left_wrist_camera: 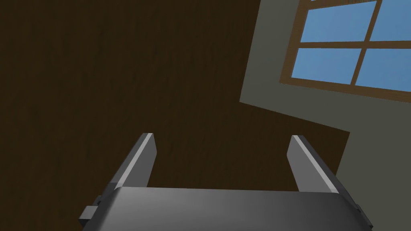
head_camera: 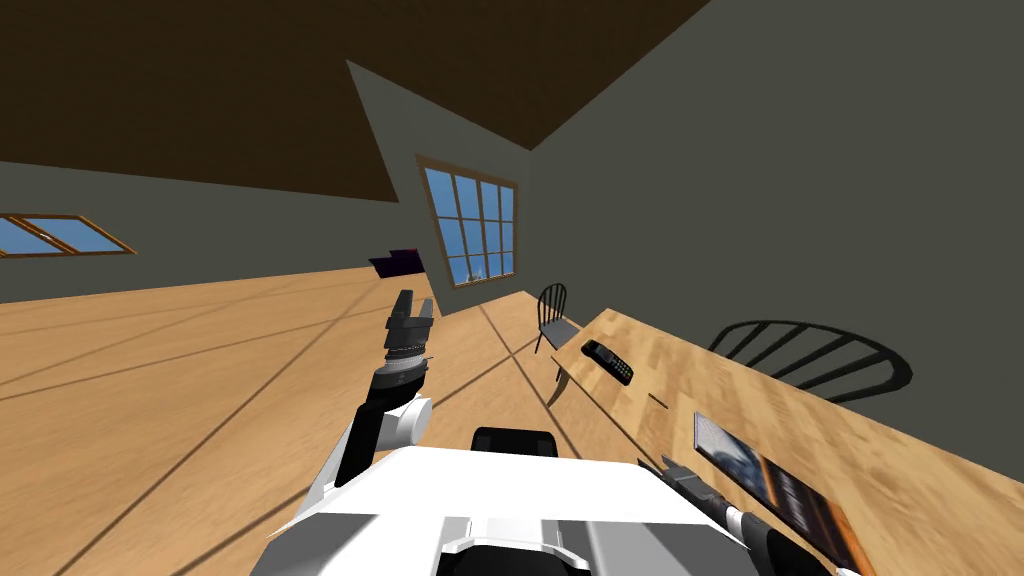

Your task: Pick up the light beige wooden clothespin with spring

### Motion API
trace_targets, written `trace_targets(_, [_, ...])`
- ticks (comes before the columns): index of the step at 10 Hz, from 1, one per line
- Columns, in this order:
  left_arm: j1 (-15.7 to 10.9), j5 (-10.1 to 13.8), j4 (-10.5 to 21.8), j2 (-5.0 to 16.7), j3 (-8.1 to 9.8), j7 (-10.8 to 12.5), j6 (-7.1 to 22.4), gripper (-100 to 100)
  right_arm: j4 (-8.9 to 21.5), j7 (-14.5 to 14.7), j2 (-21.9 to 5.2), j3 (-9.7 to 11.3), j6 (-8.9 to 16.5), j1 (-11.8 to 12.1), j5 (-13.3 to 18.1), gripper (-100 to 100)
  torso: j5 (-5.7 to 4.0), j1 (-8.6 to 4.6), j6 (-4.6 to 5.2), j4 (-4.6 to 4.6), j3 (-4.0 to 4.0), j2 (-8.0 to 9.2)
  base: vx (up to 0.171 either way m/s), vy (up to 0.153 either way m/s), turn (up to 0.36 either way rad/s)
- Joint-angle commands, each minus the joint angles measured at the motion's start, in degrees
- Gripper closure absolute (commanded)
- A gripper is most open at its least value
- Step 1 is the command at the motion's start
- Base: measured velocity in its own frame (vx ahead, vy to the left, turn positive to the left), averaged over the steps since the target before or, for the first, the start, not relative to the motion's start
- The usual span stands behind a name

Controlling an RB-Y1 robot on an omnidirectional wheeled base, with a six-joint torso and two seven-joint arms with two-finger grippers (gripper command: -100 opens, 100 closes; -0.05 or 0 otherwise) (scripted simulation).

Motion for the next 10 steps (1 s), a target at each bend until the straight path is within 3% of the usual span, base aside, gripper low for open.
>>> trace_targets(1, [0.0, 0.0, 0.0, 0.0, 0.0, 0.0, 0.0, 0, 2.9, 0.6, -1.3, 0.2, -0.9, -0.3, 2.2, -100, 0.0, 0.0, 0.0, 0.0, 0.0, 0.0, 0.02, -0.018, 0.283])
trace_targets(2, [0.0, 0.0, 0.0, 0.0, -0.01, 0.0, 0.0, 0, 3.6, 0.6, -1.3, 0.2, -0.9, -0.3, 2.2, -100, 0.02, -0.02, -0.11, 0.01, -0.02, -0.04, 0.019, -0.032, 0.177])
trace_targets(3, [0.0, 0.0, 0.0, 0.0, 0.0, 0.0, 0.0, 0, 5.0, 1.1, -2.6, 0.3, -1.8, -0.5, 4.3, -100, -0.01, -0.04, -0.03, 0.0, -0.02, -0.04, 0.024, -0.036, 0.267])
trace_targets(5, [0.0, 0.0, 0.0, 0.0, 0.0, 0.0, 0.0, 0, 6.6, 1.1, -2.6, 0.3, -1.8, -0.5, 4.3, -100, -0.02, -0.08, -0.03, -0.01, -0.03, -0.07, 0.021, -0.031, 0.073])
trace_targets(7, [0.0, 0.0, 0.0, 0.0, 0.0, 0.0, 0.0, 0, 11.2, 2.2, -4.9, 0.4, -3.6, -1.0, 8.2, -100, 0.0, -0.04, -0.07, -0.01, -0.04, -0.07, 0.036, -0.037, 0.276])
trace_targets(9, [0.0, 0.0, 0.0, 0.0, 0.0, 0.0, 0.0, 0, 13.9, 2.7, -5.9, 0.5, -4.5, -1.2, 10.3, -100, -0.03, -0.15, -0.04, -0.02, -0.08, -0.14, 0.04, -0.064, 0.297])
trace_targets(10, [0.0, 0.0, 0.0, 0.0, 0.0, 0.0, 0.0, 0, 17.0, 3.1, -6.8, 0.6, -5.3, -1.4, 12.2, -100, -0.04, -0.19, -0.1, -0.02, -0.08, -0.15, 0.051, -0.095, 0.425])
